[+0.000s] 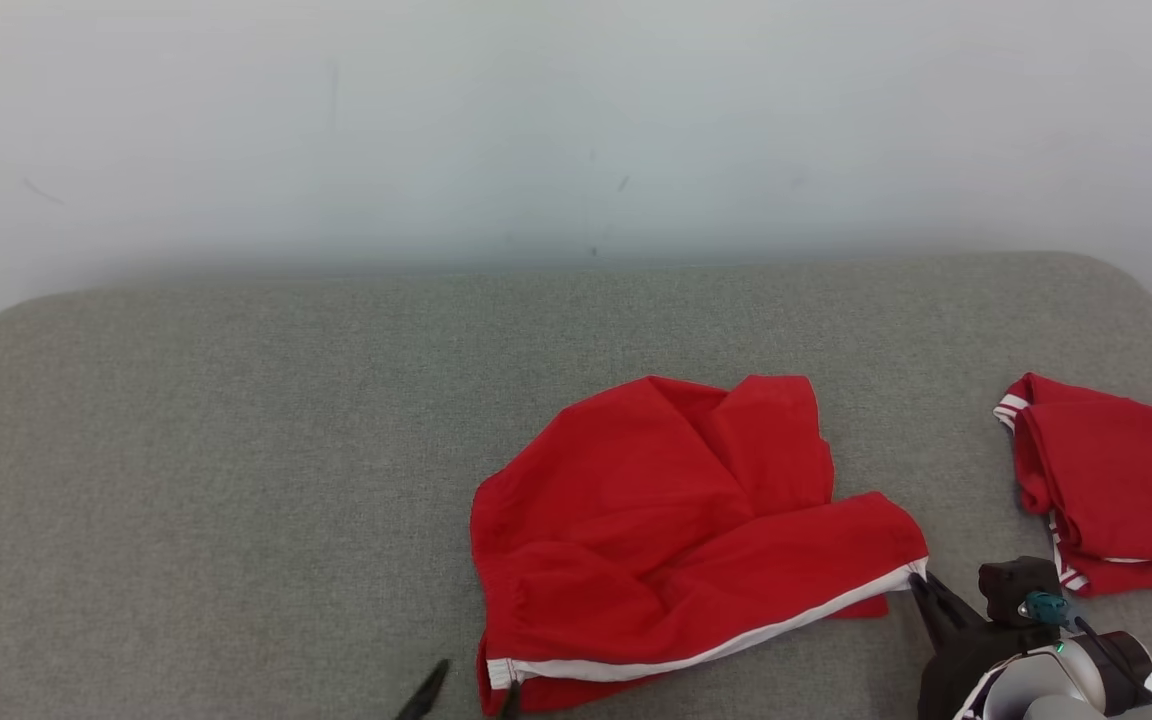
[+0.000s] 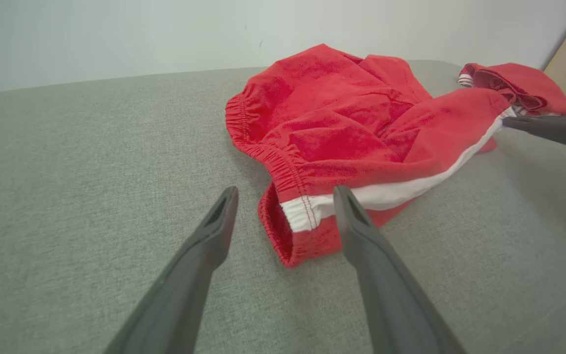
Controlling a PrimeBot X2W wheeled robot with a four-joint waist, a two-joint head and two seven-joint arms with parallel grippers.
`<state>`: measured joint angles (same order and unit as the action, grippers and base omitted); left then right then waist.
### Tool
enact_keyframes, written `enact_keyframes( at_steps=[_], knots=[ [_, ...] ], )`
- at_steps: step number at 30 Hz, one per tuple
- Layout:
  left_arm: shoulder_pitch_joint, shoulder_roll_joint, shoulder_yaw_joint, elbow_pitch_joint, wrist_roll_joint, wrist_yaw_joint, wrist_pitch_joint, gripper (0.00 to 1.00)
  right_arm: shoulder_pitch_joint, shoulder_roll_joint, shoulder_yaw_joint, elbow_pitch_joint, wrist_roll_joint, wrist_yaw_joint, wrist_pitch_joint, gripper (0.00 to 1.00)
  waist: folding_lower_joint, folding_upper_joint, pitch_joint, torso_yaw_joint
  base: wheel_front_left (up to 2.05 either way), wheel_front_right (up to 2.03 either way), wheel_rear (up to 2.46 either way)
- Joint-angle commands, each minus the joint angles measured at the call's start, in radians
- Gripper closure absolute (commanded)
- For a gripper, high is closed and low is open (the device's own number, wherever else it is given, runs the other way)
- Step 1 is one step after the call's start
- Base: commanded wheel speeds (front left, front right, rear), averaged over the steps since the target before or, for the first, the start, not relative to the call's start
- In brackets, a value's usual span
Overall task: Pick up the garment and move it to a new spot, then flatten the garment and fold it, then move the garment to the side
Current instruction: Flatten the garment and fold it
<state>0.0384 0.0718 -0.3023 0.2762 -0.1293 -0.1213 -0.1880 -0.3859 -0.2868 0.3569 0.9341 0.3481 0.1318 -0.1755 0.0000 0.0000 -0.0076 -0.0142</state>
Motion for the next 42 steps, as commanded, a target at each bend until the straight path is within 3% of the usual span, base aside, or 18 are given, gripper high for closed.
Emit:
enact_keyframes(
  at_steps=[1,9,16,17,18,19,29,33,42],
  knots=[
    [-0.020,0.005,-0.017,0.016,-0.012,-0.003,0.013,0.00,0.011,-0.009,-0.005,-0.009,-0.006,-0.002,0.001,1.00,0.0000,0.0000,0.000,-0.002,0.00,0.00,0.00],
    [-0.119,0.037,-0.119,0.142,-0.088,-0.008,0.120,0.00,0.029,-0.011,0.014,-0.066,0.008,-0.002,0.041,1.00,0.0000,0.0000,0.007,-0.018,0.00,0.00,0.00],
    [-0.194,0.064,-0.165,0.213,-0.134,-0.009,0.105,0.01,0.044,-0.028,0.014,-0.114,0.009,-0.002,0.075,1.00,0.0000,0.0000,0.007,-0.025,0.00,0.00,0.00],
    [-0.198,0.064,-0.173,0.219,-0.136,-0.009,0.101,0.51,0.047,-0.029,0.013,-0.119,0.008,-0.002,0.078,1.00,0.0000,0.0000,0.006,-0.026,0.00,0.00,0.00],
    [-0.201,0.064,-0.182,0.225,-0.140,-0.009,0.099,0.69,0.050,-0.030,0.013,-0.125,0.007,-0.002,0.083,1.00,0.0000,0.0000,0.005,-0.027,0.00,0.00,0.00],
    [-0.204,0.064,-0.190,0.230,-0.144,-0.009,0.095,1.00,0.053,-0.032,0.012,-0.130,0.006,-0.002,0.086,1.00,0.0000,0.0000,0.003,-0.027,0.00,0.00,0.00],
    [-0.222,0.077,-0.251,0.229,-0.208,-0.009,0.060,1.00,0.077,-0.052,-0.015,-0.190,0.008,-0.002,0.097,1.00,0.0000,0.0000,-0.021,-0.021,0.00,0.00,0.00],
    [-0.248,0.095,-0.248,0.149,-0.297,-0.009,0.021,1.00,0.076,-0.078,-0.045,-0.253,0.040,-0.002,0.101,1.00,0.0000,0.0000,-0.040,-0.017,0.00,0.00,0.00],
    [-0.404,0.202,-0.205,-0.058,-0.458,-0.009,0.040,1.00,0.042,-0.129,-0.104,-0.529,0.226,-0.002,0.162,1.00,0.0000,0.0000,-0.097,-0.031,0.00,0.00,0.00]
  ],
)
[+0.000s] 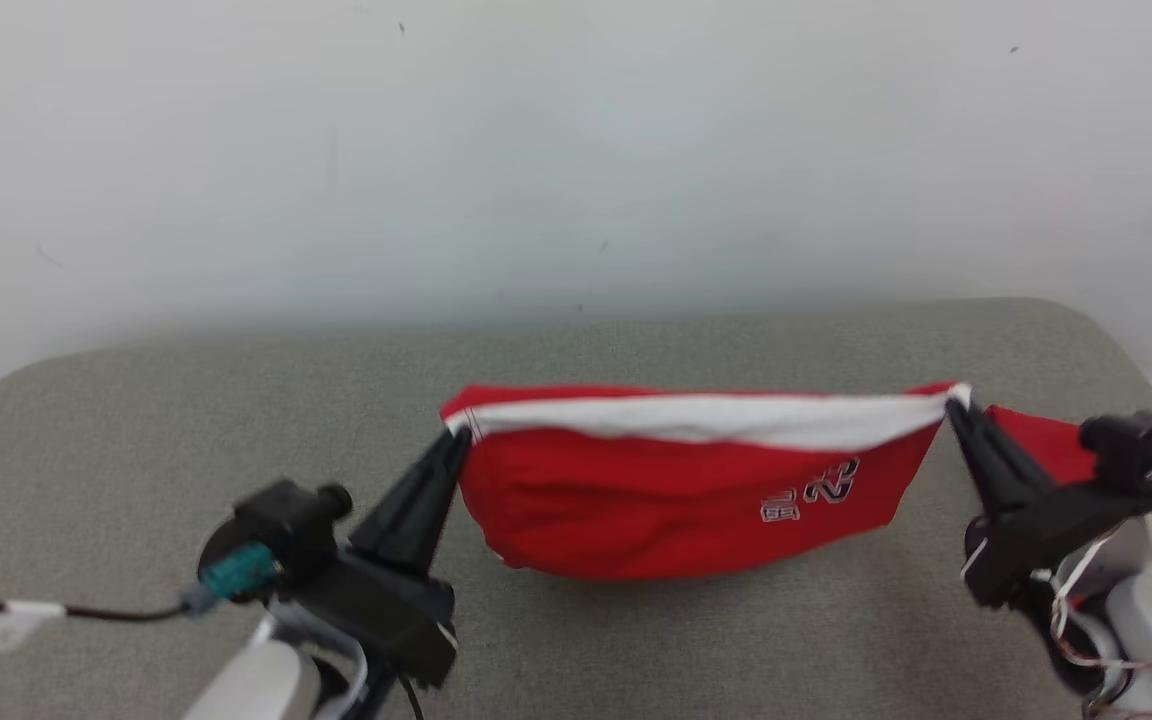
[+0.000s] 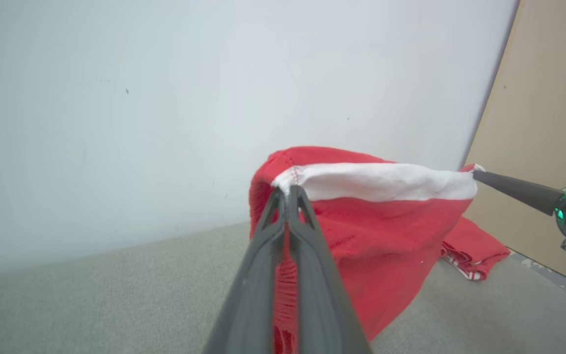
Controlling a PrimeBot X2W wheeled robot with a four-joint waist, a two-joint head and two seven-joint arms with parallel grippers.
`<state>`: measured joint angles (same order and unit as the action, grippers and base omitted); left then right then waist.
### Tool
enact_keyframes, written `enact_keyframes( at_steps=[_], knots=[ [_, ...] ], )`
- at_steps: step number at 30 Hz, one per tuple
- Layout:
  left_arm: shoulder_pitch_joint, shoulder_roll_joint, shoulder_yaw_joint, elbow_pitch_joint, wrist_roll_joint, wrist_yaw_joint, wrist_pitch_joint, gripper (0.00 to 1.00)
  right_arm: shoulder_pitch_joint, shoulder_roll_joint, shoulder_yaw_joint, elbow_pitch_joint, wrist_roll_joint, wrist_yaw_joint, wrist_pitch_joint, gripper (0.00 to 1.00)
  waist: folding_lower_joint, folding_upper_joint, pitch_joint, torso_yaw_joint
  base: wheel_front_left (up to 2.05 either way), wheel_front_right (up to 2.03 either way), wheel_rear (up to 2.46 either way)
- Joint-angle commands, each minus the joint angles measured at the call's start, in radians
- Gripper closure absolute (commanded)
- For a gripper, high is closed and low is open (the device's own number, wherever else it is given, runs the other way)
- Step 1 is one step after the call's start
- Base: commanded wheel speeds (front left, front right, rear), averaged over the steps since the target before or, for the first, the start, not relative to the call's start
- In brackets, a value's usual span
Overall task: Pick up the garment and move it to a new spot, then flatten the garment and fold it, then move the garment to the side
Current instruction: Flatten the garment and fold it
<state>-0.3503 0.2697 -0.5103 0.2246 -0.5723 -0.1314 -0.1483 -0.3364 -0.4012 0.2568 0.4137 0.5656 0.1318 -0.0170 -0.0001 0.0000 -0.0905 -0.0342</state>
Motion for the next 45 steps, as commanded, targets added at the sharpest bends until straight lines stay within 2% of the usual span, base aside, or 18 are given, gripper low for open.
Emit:
enact_keyframes(
  at_steps=[1,9,16,20,26,31,35,40,45],
  knots=[
    [-0.035,0.013,0.010,-0.019,-0.031,0.001,0.009,1.00,-0.016,-0.026,-0.009,-0.036,0.031,-0.002,0.015,1.00,0.0001,0.0000,-0.018,-0.014,0.00,0.00,0.00],
    [-0.198,0.097,0.025,-0.093,-0.131,0.002,0.043,1.00,-0.117,-0.091,-0.038,-0.188,0.188,-0.002,0.060,1.00,0.0001,0.0000,-0.036,-0.032,0.00,0.00,0.00],
    [-0.309,0.144,-0.004,-0.157,-0.211,0.002,0.074,1.00,-0.173,-0.160,-0.071,-0.226,0.286,-0.002,0.085,1.00,0.0001,0.0000,-0.040,-0.031,0.00,0.00,0.00],
    [-0.356,0.171,-0.042,-0.182,-0.215,0.002,0.080,1.00,-0.195,-0.183,-0.073,-0.247,0.303,-0.002,0.100,1.00,0.0001,0.0000,-0.032,-0.033,0.00,0.00,0.00],
    [-0.430,0.175,-0.104,-0.157,-0.251,0.002,0.102,1.00,-0.246,-0.197,-0.063,-0.251,0.291,-0.002,0.114,1.00,0.0001,0.0000,0.001,-0.037,0.00,0.00,0.00],
    [-0.510,0.167,-0.157,-0.111,-0.308,0.002,0.151,1.00,-0.299,-0.179,-0.054,-0.228,0.283,-0.002,0.124,1.00,0.0001,0.0000,0.044,-0.036,0.00,0.00,0.00],
    [-0.623,0.160,-0.222,-0.035,-0.355,0.002,0.200,1.00,-0.386,-0.147,-0.033,-0.151,0.263,-0.002,0.148,1.00,0.0001,0.0000,0.106,-0.039,0.00,0.00,0.00],
    [-0.824,0.143,-0.299,0.088,-0.371,0.002,0.227,1.00,-0.582,-0.080,-0.019,0.001,0.201,-0.002,0.166,1.00,0.0001,0.0000,0.259,-0.046,0.00,0.00,0.00],
    [-1.065,0.140,-0.381,0.248,-0.300,0.002,0.156,1.00,-0.825,-0.013,-0.020,0.155,0.118,-0.002,0.104,1.00,0.0001,0.0000,0.446,-0.057,0.00,0.00,0.00]
  ],
)
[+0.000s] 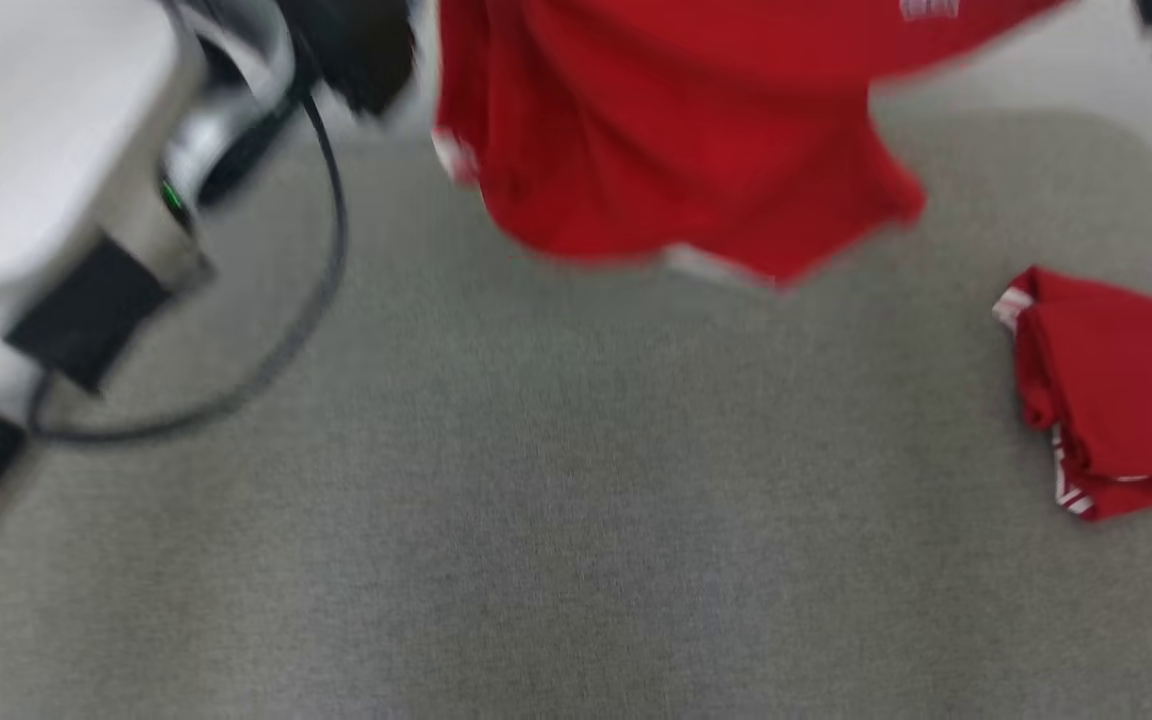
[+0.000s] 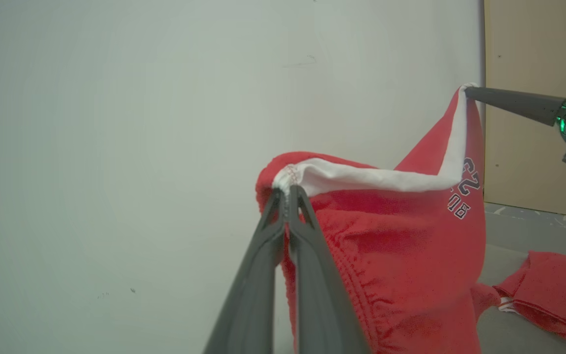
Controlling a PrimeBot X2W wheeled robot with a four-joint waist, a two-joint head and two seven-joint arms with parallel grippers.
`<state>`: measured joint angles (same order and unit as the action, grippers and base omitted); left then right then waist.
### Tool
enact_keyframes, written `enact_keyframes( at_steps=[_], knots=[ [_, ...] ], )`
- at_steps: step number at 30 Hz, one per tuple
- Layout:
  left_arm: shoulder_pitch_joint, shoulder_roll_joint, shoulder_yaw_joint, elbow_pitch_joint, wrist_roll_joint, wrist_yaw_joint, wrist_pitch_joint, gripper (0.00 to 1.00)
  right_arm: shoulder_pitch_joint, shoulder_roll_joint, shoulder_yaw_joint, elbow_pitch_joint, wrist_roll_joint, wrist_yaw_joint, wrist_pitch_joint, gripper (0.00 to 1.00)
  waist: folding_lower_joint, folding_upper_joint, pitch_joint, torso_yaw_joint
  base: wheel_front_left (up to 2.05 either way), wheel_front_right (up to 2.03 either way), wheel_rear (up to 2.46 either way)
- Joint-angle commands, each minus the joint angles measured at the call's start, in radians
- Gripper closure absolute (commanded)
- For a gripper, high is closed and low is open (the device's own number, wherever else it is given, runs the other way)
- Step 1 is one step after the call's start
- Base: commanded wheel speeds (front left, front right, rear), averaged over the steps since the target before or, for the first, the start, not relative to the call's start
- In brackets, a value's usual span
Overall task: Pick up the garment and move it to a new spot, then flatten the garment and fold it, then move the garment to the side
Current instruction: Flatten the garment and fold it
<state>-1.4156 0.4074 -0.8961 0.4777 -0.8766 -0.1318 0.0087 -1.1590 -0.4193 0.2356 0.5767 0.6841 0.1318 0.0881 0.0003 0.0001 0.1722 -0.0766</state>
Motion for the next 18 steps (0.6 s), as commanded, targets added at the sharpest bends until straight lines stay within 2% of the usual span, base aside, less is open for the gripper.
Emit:
enact_keyframes(
  at_steps=[1,6,8,10,14,15,17,18],
  knots=[
    [-0.043,0.005,-0.009,0.033,0.023,0.002,-0.035,1.00,-0.046,0.019,0.000,0.021,-0.019,-0.002,-0.030,1.00,-0.0003,-0.0001,0.215,-0.021,0.00,0.00,0.00],
    [-0.239,0.015,-0.053,0.200,0.158,0.002,-0.235,1.00,-0.228,0.075,-0.002,0.123,-0.108,-0.002,-0.228,1.00,-0.0003,-0.0001,0.350,-0.054,0.00,0.00,0.00],
    [-0.297,0.015,-0.042,0.240,0.222,0.005,-0.268,1.00,-0.270,0.095,0.006,0.145,-0.124,-0.002,-0.301,1.00,-0.0003,-0.0001,0.396,-0.061,0.00,0.00,0.00],
    [-0.325,0.009,0.020,0.210,0.269,0.019,-0.273,1.00,-0.285,0.109,0.020,0.147,-0.135,-0.002,-0.335,1.00,-0.0003,-0.0001,0.438,-0.065,0.00,0.00,0.00],
    [-0.196,0.001,0.186,0.096,0.316,0.020,-0.272,1.00,-0.242,0.103,0.048,0.114,-0.143,-0.002,-0.352,1.00,-0.0003,-0.0001,0.495,-0.049,0.00,0.00,0.00],
    [-0.080,-0.009,0.263,0.007,0.338,0.008,-0.272,1.00,-0.162,0.090,0.058,0.052,-0.138,-0.002,-0.353,1.00,-0.0003,-0.0001,0.511,-0.034,0.00,0.00,0.00],
    [0.028,-0.002,0.288,-0.044,0.353,0.002,-0.272,1.00,-0.090,0.073,0.058,0.013,-0.131,-0.002,-0.354,1.00,-0.0003,-0.0001,0.507,-0.027,0.00,0.00,0.00],
    [0.132,0.009,0.290,-0.103,0.355,0.002,-0.273,1.00,-0.010,0.061,0.058,-0.030,-0.122,-0.002,-0.354,1.00,-0.0003,-0.0001,0.495,-0.021,0.00,0.00,0.00]
  ],
)
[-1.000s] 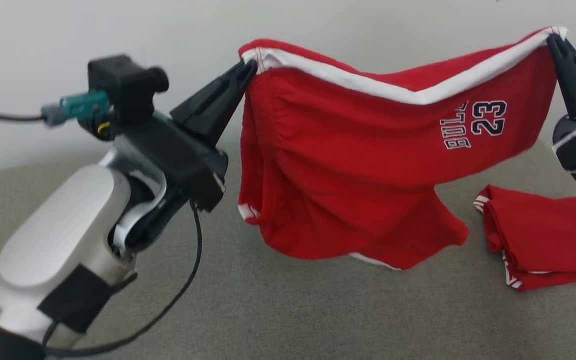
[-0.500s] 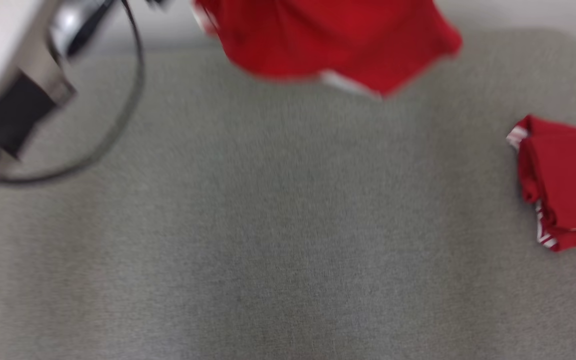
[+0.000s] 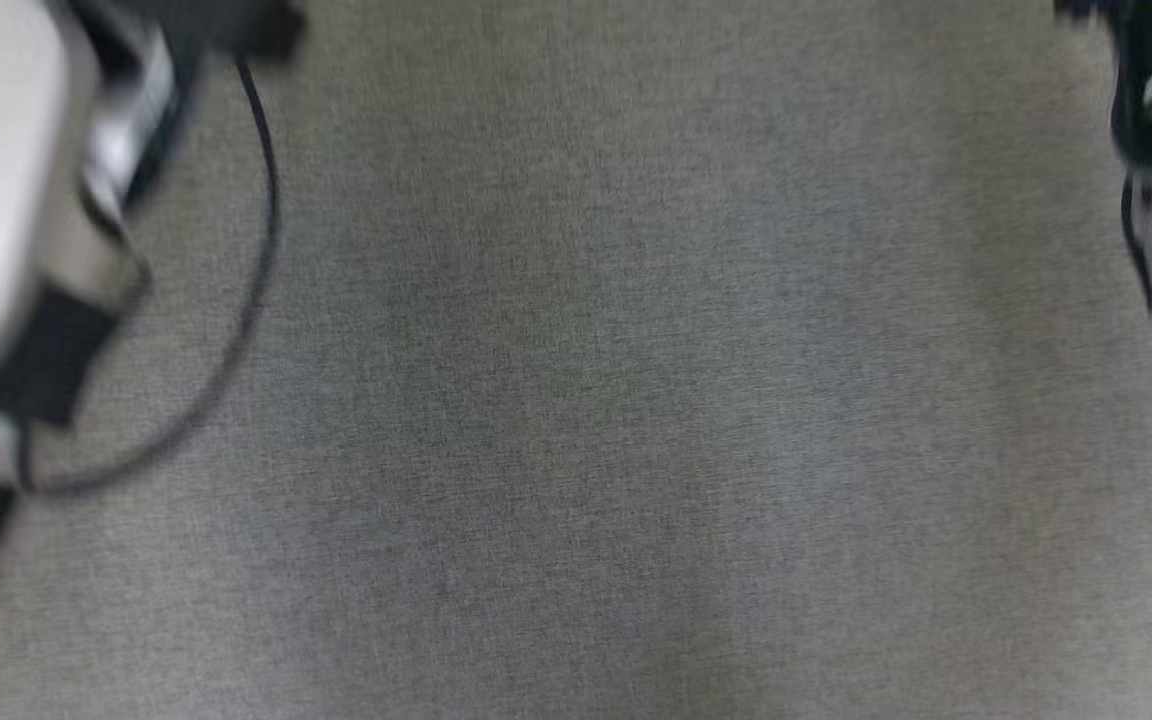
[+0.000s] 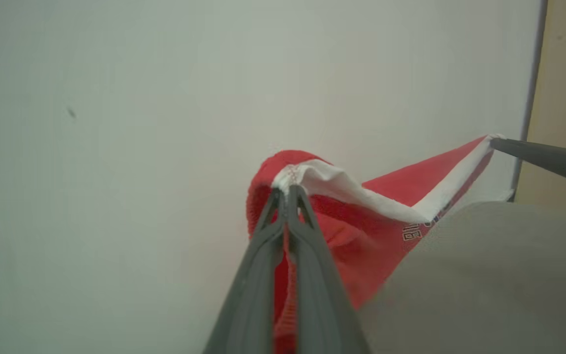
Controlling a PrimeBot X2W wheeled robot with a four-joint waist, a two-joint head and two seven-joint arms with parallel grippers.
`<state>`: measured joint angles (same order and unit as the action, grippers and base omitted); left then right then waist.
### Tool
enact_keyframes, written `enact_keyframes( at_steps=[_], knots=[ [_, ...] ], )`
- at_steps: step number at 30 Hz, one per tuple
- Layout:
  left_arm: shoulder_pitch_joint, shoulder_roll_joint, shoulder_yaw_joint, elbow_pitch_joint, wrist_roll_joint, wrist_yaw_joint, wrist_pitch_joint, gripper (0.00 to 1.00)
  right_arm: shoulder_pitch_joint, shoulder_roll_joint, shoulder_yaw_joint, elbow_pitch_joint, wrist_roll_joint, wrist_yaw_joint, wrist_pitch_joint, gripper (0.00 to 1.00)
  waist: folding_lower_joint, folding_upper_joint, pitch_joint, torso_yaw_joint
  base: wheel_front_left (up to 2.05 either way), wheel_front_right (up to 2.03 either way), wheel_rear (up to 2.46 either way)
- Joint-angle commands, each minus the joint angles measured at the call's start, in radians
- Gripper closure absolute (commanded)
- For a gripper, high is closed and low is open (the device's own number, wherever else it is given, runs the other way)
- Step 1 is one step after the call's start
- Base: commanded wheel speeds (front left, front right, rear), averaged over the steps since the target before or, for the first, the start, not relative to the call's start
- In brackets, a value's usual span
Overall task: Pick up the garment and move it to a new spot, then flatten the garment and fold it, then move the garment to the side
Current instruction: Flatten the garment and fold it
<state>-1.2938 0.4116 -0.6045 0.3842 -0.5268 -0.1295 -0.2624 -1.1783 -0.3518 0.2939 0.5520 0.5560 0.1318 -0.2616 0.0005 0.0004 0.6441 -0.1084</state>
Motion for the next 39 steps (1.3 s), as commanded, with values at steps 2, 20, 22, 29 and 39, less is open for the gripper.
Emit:
enact_keyframes(
  at_steps=[2,20,22,29,39],
  knots=[
    [0.103,0.025,-0.014,-0.074,-0.003,0.000,-0.001,1.00,0.099,-0.025,-0.001,-0.047,0.015,-0.002,-0.004,1.00,-0.0005,-0.0004,0.005,0.018,0.00,0.00,0.00],
    [0.871,0.088,0.113,-0.485,0.045,0.025,-0.001,1.00,0.794,-0.099,-0.148,-0.454,0.048,-0.002,-0.003,1.00,-0.0005,-0.0004,-0.283,0.001,0.00,0.00,0.00],
    [0.948,0.080,0.115,-0.503,0.051,0.034,-0.001,1.00,0.862,-0.100,-0.158,-0.476,0.039,-0.002,-0.003,1.00,-0.0005,-0.0004,-0.329,-0.002,0.00,0.00,0.00],
    [1.153,0.070,0.081,-0.578,0.051,0.071,0.001,1.00,1.069,-0.114,-0.219,-0.580,0.010,-0.002,0.049,1.00,-0.0005,-0.0004,-0.461,0.007,0.00,0.00,0.00],
    [1.293,0.069,0.042,-0.706,-0.034,0.129,0.123,1.00,1.290,-0.103,-0.325,-0.776,-0.046,-0.002,0.265,1.00,-0.0005,-0.0004,-0.547,0.038,0.00,0.00,0.00]
  ],
)
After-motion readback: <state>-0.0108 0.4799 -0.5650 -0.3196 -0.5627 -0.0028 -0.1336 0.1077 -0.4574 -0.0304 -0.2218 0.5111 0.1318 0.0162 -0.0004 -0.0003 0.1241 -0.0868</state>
